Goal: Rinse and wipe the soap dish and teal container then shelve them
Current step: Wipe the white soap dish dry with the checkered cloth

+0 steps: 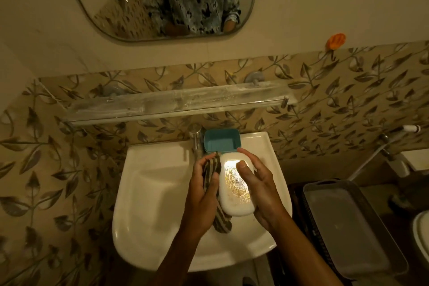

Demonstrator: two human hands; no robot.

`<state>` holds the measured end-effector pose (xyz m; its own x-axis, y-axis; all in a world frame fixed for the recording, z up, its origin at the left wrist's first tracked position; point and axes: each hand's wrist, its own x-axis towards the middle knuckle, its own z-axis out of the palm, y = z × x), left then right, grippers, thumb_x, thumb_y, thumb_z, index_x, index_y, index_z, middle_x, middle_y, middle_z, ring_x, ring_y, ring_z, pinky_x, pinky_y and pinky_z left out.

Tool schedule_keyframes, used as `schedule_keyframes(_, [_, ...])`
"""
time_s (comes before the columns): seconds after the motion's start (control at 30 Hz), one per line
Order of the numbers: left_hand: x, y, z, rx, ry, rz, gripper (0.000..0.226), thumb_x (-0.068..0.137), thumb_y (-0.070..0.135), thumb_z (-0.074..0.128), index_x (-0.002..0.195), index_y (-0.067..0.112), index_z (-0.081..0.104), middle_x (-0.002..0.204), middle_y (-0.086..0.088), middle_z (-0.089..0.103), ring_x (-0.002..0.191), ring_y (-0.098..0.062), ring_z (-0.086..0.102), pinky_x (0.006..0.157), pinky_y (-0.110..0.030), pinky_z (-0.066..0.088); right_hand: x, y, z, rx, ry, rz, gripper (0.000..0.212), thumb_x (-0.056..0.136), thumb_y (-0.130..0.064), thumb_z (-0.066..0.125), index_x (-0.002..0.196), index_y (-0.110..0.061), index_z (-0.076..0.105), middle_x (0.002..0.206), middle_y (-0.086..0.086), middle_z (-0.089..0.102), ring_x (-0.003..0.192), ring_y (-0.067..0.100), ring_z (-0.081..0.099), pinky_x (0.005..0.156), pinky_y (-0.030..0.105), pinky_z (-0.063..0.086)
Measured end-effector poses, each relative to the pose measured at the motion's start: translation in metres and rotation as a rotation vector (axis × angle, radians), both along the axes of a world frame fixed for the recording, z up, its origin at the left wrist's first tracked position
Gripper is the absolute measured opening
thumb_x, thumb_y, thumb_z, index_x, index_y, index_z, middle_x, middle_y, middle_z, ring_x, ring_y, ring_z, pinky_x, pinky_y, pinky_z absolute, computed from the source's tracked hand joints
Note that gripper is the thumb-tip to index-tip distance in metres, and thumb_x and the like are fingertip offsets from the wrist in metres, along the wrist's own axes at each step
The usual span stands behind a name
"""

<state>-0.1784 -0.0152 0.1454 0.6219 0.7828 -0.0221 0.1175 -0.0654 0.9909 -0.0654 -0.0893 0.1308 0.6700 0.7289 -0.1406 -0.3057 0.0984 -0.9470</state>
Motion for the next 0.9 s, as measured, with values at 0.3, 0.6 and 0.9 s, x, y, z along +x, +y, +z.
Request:
schedule_keyframes(0.3, [0.001,-0.027,0.006,0.038,-0.036,-0.056,0.044,0.097,0.017,0.045,0.119,0.055,0.04,0.109,0.044,0.053,0.101,0.01,0.058,0.075,-0.011,0.051,0.016,0.026,0.026,0.055,0.088,-0.278,0.025,0.093,-0.018,0.06,0.108,-0.037,0.067,0.117,0.015,0.066,0.104,0.033,0.066,0.086,0.052,0.056])
schedule_keyframes(0.6, [0.003,0.003,0.015,0.076,-0.049,-0.037,0.042,0.098,0.014,0.043,0.134,0.034,0.046,0.137,0.006,0.051,0.117,0.004,0.052,0.088,-0.008,0.046,-0.002,0.003,0.004,0.067,0.043,-0.007,0.032,0.084,-0.027,0.066,0.114,-0.034,0.067,0.114,0.014,0.069,0.099,0.028,0.068,0.081,0.042,0.058])
schedule_keyframes(0.9, [-0.002,-0.023,0.006,0.132,-0.032,-0.101,0.05,0.096,0.008,0.044,0.132,0.043,0.042,0.15,0.008,0.037,0.128,0.01,0.039,0.1,-0.006,0.037,0.002,-0.004,-0.005,0.08,0.19,-0.042,0.033,0.086,-0.021,0.064,0.118,-0.03,0.065,0.114,0.014,0.07,0.097,0.027,0.069,0.077,0.038,0.059])
